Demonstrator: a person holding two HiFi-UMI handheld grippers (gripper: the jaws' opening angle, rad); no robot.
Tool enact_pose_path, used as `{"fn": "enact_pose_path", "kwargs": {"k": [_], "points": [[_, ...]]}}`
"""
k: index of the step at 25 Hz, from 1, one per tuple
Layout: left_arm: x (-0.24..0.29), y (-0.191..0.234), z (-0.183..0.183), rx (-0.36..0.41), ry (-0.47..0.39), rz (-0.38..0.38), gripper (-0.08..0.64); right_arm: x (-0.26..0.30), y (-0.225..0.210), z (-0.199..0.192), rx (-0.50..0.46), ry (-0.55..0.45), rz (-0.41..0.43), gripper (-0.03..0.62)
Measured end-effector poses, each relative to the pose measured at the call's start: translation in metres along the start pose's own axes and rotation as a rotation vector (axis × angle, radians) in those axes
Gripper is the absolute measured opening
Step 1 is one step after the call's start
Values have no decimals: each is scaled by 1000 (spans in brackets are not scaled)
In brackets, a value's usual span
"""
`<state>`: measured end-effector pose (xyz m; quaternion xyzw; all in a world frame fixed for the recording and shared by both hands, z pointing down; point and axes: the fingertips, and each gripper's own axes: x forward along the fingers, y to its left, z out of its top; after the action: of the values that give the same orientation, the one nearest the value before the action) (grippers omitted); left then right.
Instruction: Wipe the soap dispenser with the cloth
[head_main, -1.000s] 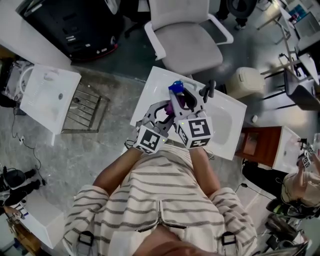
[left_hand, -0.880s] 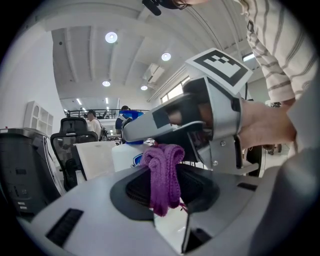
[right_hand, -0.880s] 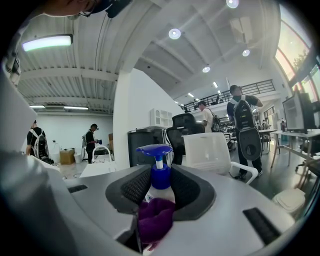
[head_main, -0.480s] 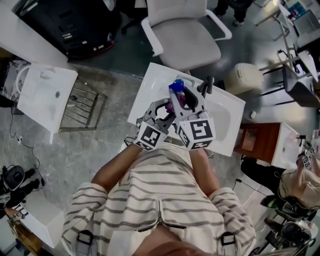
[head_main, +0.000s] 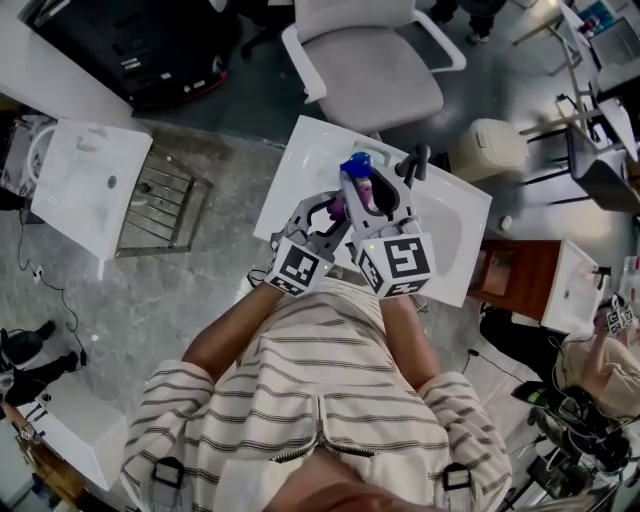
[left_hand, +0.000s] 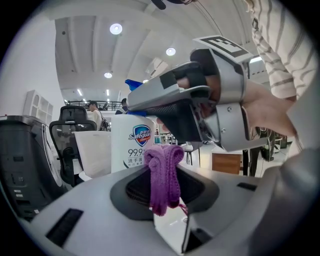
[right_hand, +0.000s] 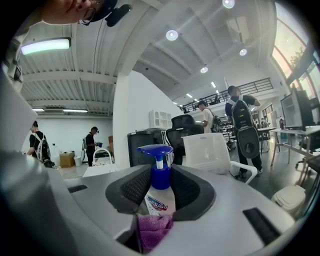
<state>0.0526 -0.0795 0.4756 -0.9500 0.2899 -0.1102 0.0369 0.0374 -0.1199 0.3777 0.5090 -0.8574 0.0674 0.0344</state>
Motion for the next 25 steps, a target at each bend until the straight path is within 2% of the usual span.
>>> {"fn": "enact_pose_path", "kwargs": {"k": [15,25], "points": [[-14,13,-22,-36,39,48,118,4,-6,-10,13,8,2,130],[-30,23,-12,-61,28,86,118,5,-7,-11,11,25,0,130]]}}
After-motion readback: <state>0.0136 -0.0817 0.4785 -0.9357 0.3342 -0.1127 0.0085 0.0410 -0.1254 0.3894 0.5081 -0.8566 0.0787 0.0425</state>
